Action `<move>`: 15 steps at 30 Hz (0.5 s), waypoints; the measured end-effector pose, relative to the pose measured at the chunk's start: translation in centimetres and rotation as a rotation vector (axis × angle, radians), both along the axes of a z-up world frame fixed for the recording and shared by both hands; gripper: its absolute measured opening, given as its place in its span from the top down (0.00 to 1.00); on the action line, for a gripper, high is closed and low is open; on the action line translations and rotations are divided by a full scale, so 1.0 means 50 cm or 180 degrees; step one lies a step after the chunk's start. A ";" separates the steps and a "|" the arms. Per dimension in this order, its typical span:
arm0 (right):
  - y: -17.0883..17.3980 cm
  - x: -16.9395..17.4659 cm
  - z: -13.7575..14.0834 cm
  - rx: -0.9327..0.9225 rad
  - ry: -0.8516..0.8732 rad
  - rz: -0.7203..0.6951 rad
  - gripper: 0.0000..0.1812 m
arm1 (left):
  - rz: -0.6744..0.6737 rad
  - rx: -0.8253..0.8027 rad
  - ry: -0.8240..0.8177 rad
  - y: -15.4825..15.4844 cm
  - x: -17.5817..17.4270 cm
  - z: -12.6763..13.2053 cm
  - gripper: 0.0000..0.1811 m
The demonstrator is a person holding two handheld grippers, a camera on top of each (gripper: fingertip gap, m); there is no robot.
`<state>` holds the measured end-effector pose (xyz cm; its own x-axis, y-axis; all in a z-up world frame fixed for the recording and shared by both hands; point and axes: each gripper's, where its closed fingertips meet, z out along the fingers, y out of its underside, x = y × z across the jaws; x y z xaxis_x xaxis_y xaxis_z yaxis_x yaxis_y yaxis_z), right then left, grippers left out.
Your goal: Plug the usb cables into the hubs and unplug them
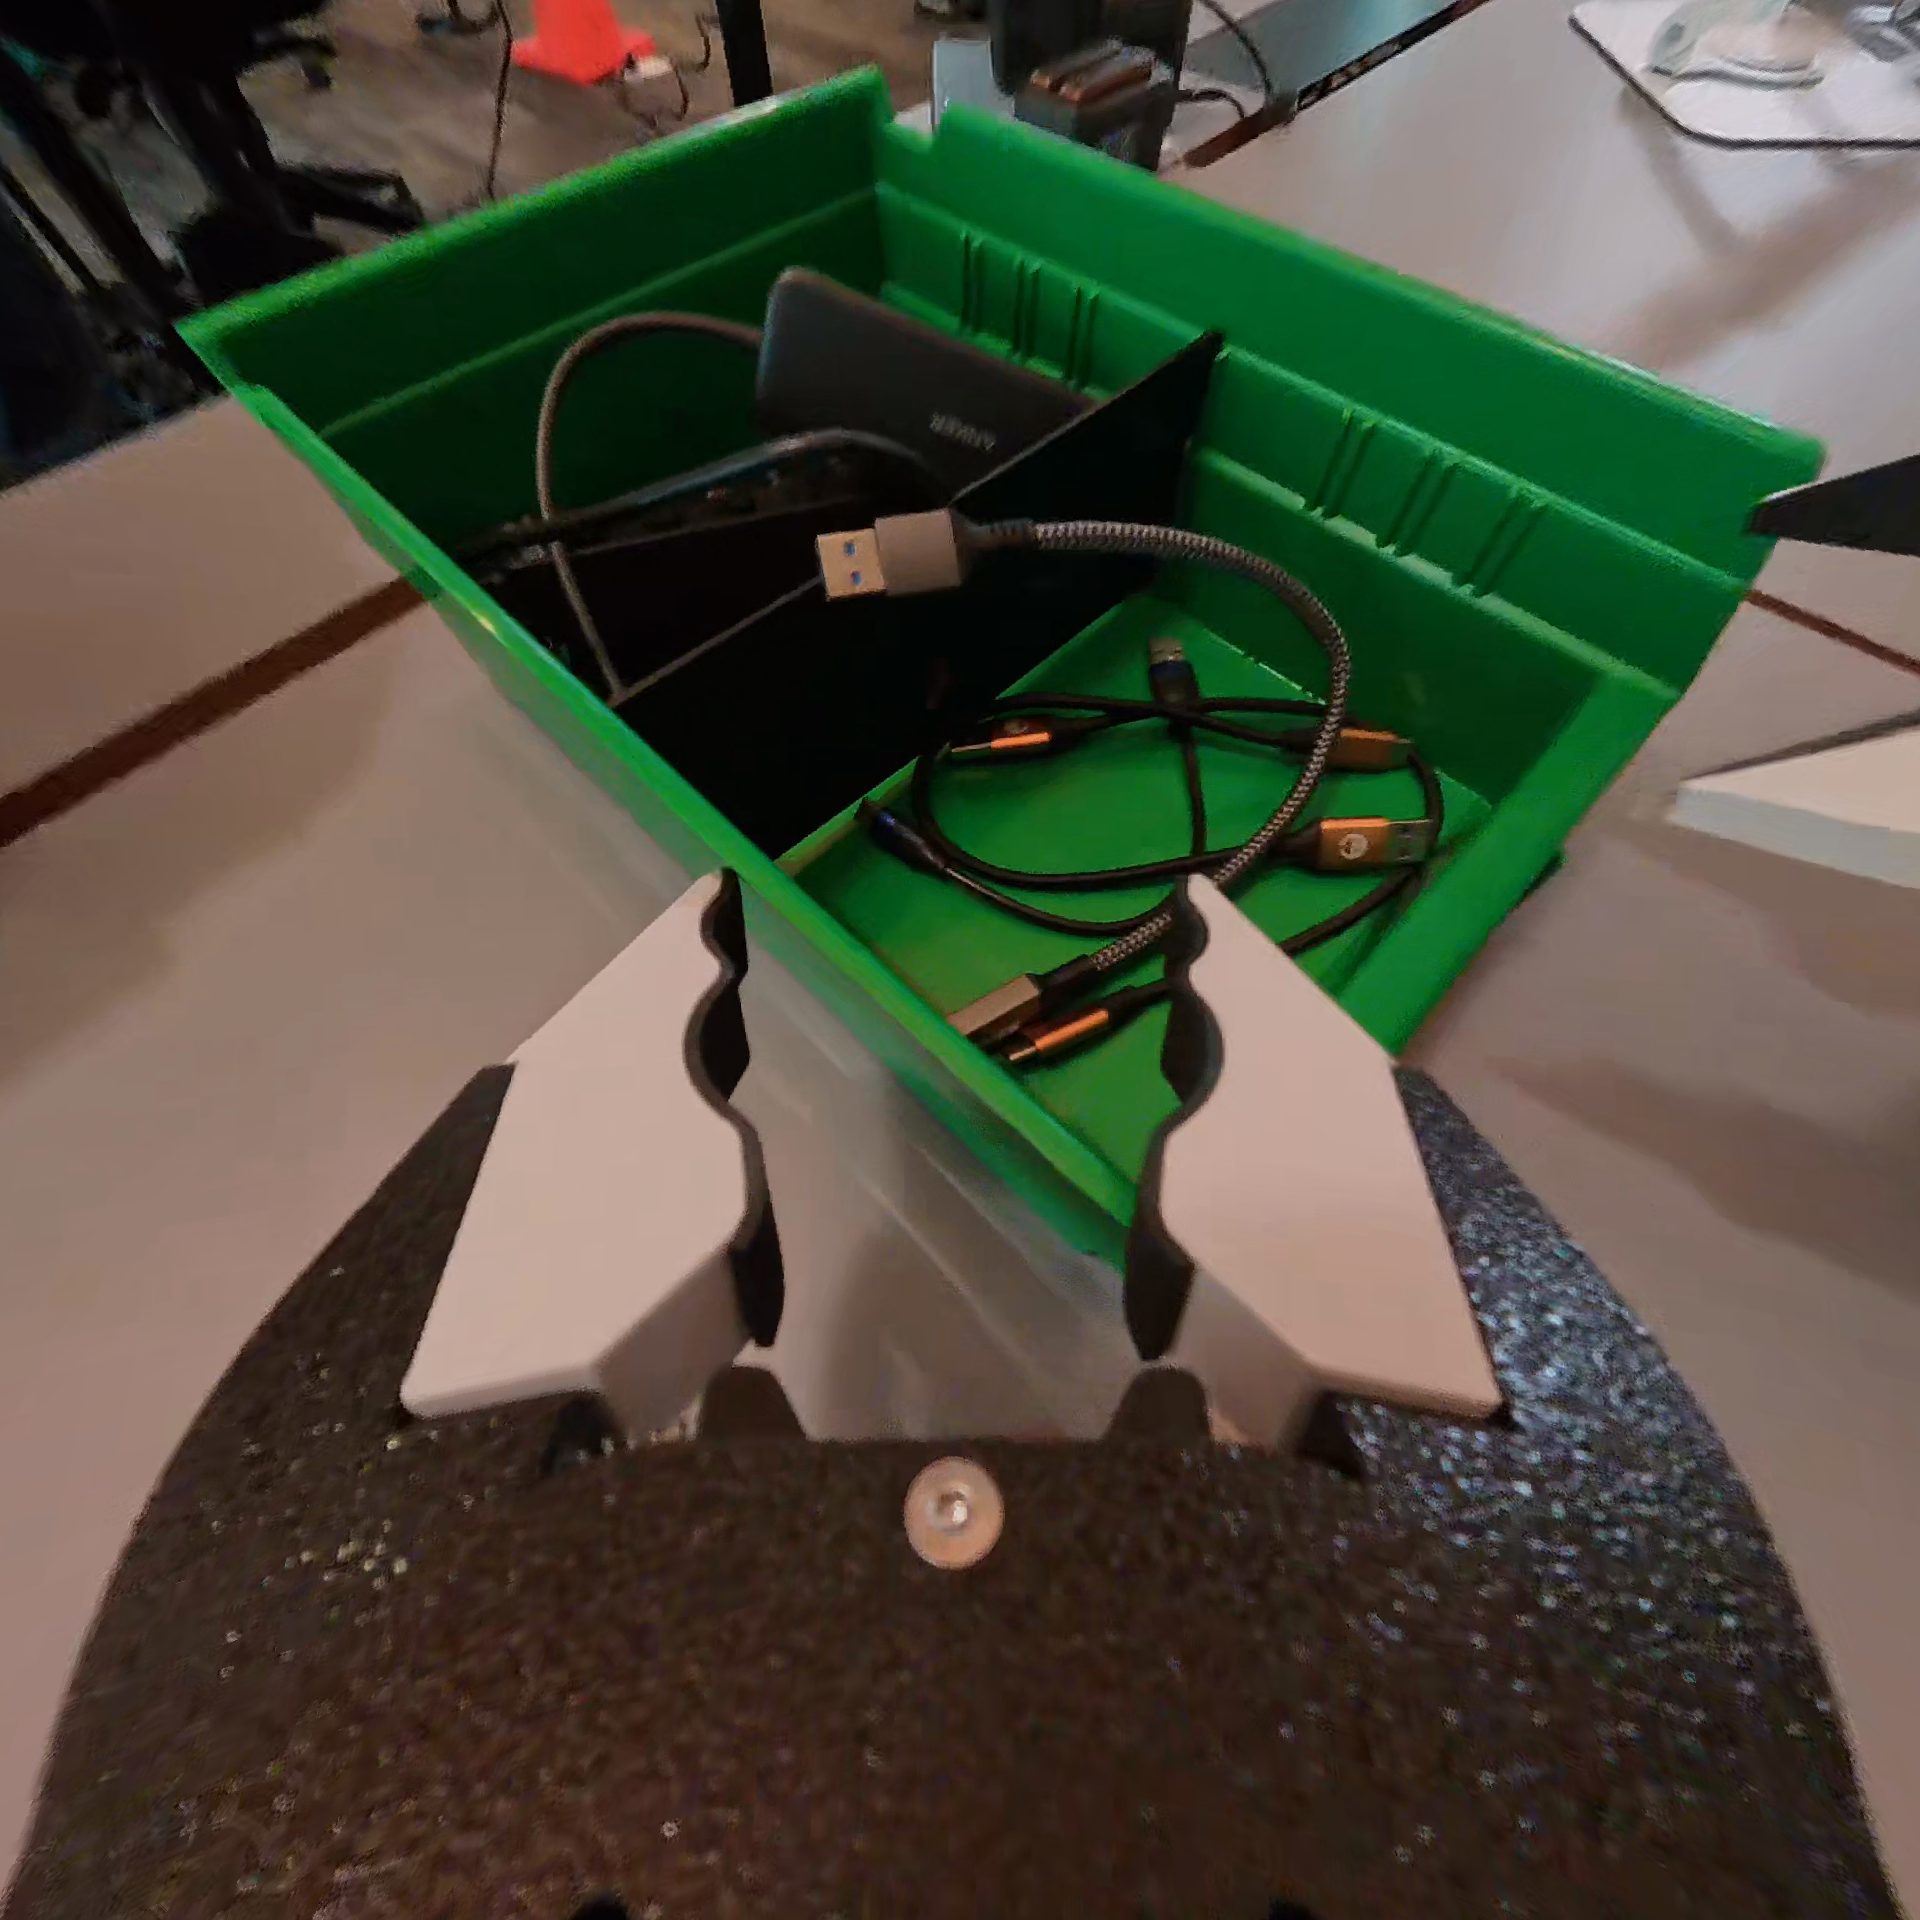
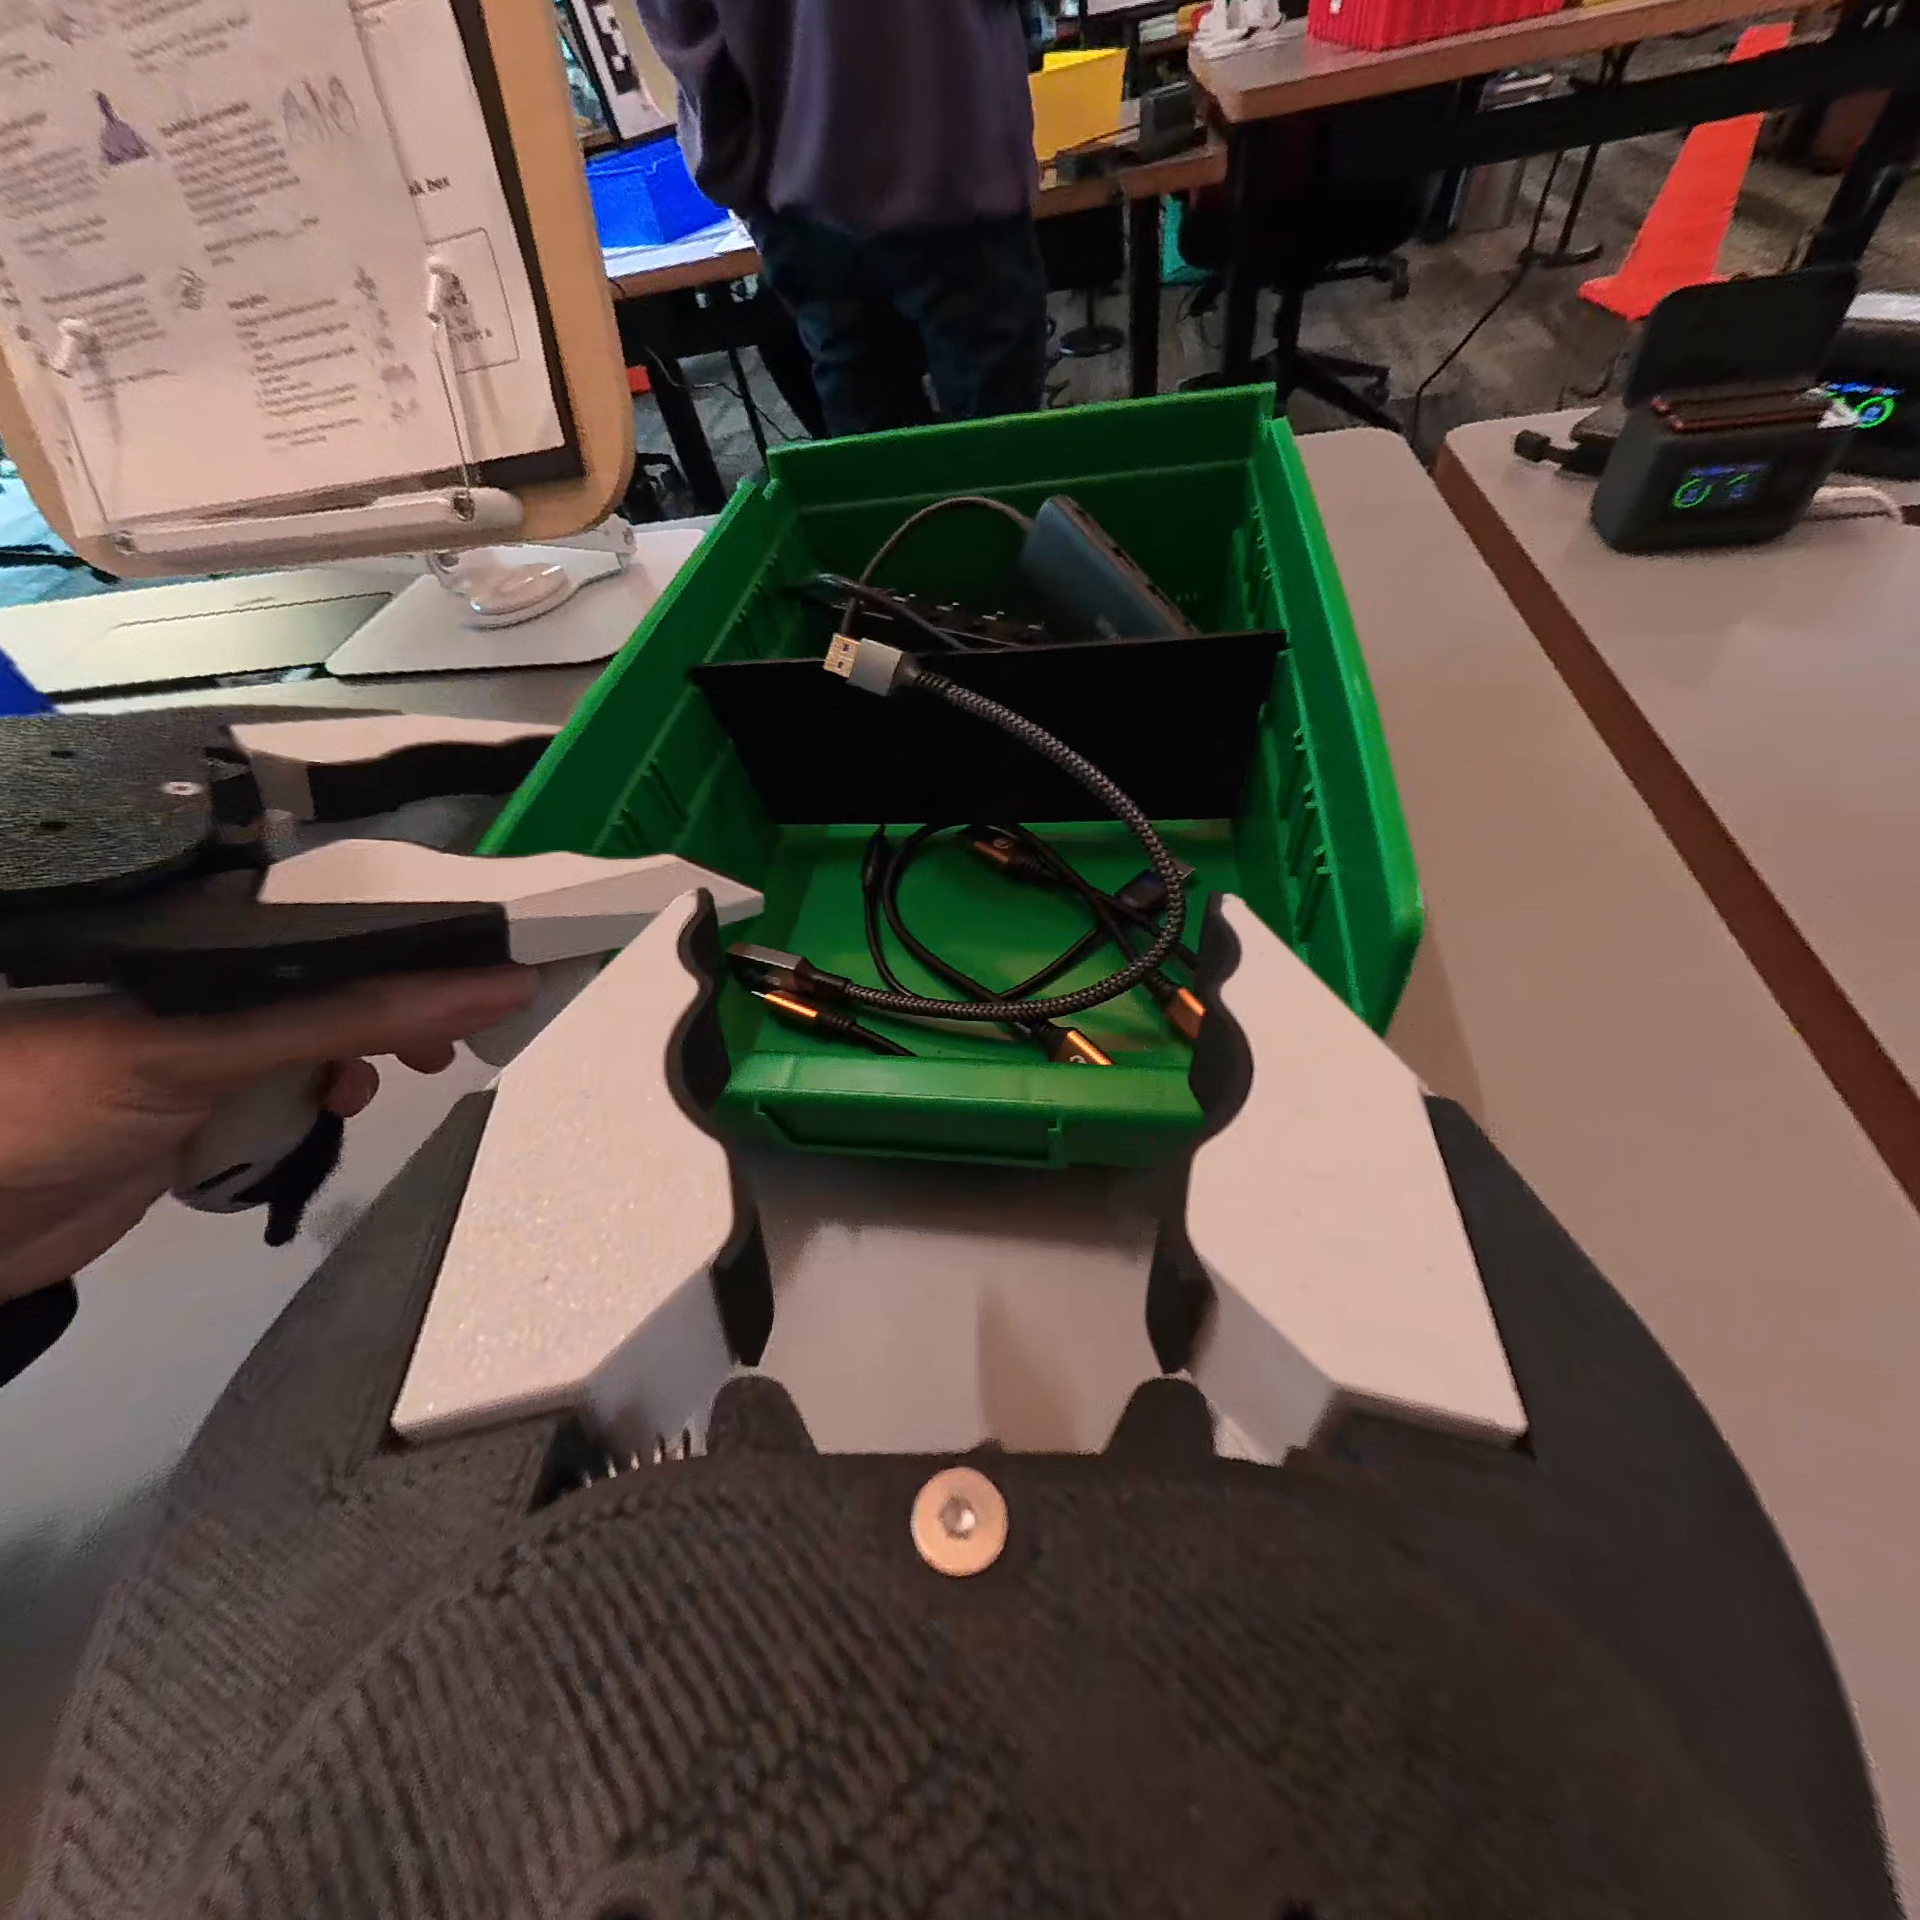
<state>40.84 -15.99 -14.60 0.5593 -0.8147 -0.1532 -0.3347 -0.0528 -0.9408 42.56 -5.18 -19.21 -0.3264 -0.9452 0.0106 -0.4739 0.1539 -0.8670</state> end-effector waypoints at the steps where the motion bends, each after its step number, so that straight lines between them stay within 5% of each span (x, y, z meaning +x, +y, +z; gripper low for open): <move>1: -0.001 -0.001 0.002 -0.0008 -0.0004 0.0008 0.50 | 0.0025 -0.0082 0.0042 0.000 0.003 -0.006 0.56; 12: 0.006 -0.022 0.056 0.0087 -0.0190 0.0116 0.51 | 0.0575 -0.0224 0.0048 0.172 -0.032 -0.003 0.96; 15: 0.023 -0.039 0.083 0.0109 -0.0299 0.0197 0.51 | 0.0498 -0.0386 0.0066 0.218 -0.084 -0.003 0.99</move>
